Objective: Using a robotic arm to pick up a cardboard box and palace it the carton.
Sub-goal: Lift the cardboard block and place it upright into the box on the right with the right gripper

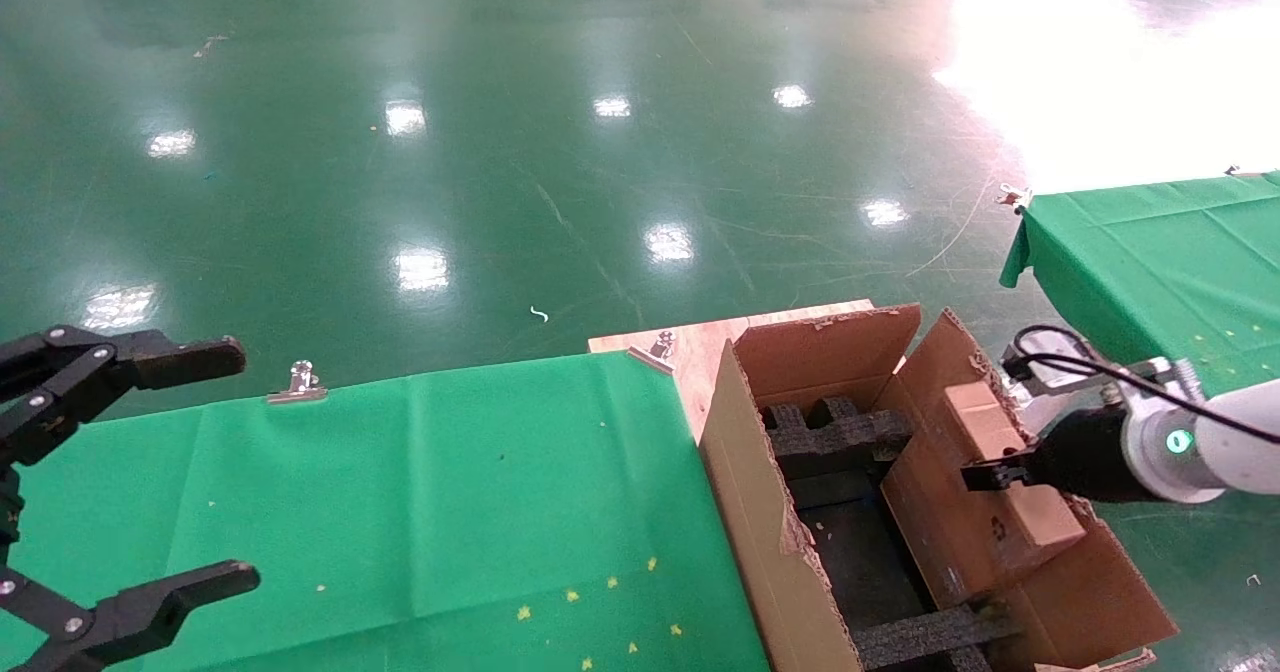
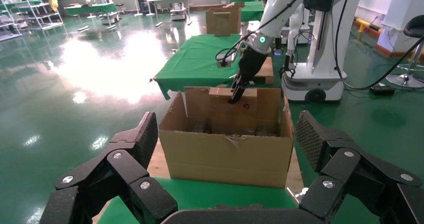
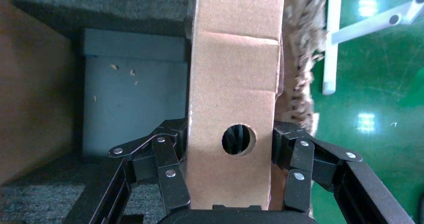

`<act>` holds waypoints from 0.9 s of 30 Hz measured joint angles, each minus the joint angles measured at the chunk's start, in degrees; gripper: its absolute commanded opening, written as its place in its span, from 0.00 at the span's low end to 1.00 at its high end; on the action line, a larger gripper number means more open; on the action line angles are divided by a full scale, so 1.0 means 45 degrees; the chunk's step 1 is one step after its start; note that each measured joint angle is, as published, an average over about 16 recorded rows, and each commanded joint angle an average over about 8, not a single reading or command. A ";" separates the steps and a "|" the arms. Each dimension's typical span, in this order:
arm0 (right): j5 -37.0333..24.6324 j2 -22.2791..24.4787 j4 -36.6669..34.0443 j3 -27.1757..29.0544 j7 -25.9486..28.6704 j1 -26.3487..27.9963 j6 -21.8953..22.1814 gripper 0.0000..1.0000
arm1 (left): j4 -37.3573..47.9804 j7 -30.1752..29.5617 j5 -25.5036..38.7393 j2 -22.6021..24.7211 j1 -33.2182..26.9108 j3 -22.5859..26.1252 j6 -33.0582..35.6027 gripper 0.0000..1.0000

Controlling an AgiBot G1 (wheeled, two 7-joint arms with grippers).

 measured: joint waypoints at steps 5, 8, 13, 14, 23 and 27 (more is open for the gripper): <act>-0.0102 -0.0367 -0.0382 -0.0175 0.0355 -0.0474 0.0414 0.00 | 0.0000 0.0001 -0.0001 0.0000 0.0000 0.0001 0.0000 1.00; -0.0093 -0.0604 -0.0685 -0.0263 0.0492 -0.0758 0.0667 0.00 | 0.0000 0.0001 -0.0001 -0.0001 0.0000 0.0002 -0.0001 1.00; 0.0051 -0.1010 -0.1261 -0.0375 0.0545 -0.1206 0.1073 0.00 | 0.0000 0.0002 -0.0002 -0.0001 -0.0001 0.0003 -0.0001 1.00; 0.0091 -0.1089 -0.1378 -0.0393 0.0528 -0.1290 0.1149 0.00 | 0.0000 0.0002 -0.0002 -0.0001 -0.0001 0.0003 -0.0001 1.00; 0.0582 -0.1766 -0.2423 -0.0506 0.0147 -0.1971 0.1711 0.00 | 0.0000 0.0003 -0.0004 -0.0002 -0.0001 0.0005 -0.0002 1.00; 0.0811 -0.2036 -0.2840 -0.0541 -0.0091 -0.2238 0.1891 0.00 | 0.0000 0.0003 -0.0004 -0.0003 -0.0002 0.0006 -0.0003 1.00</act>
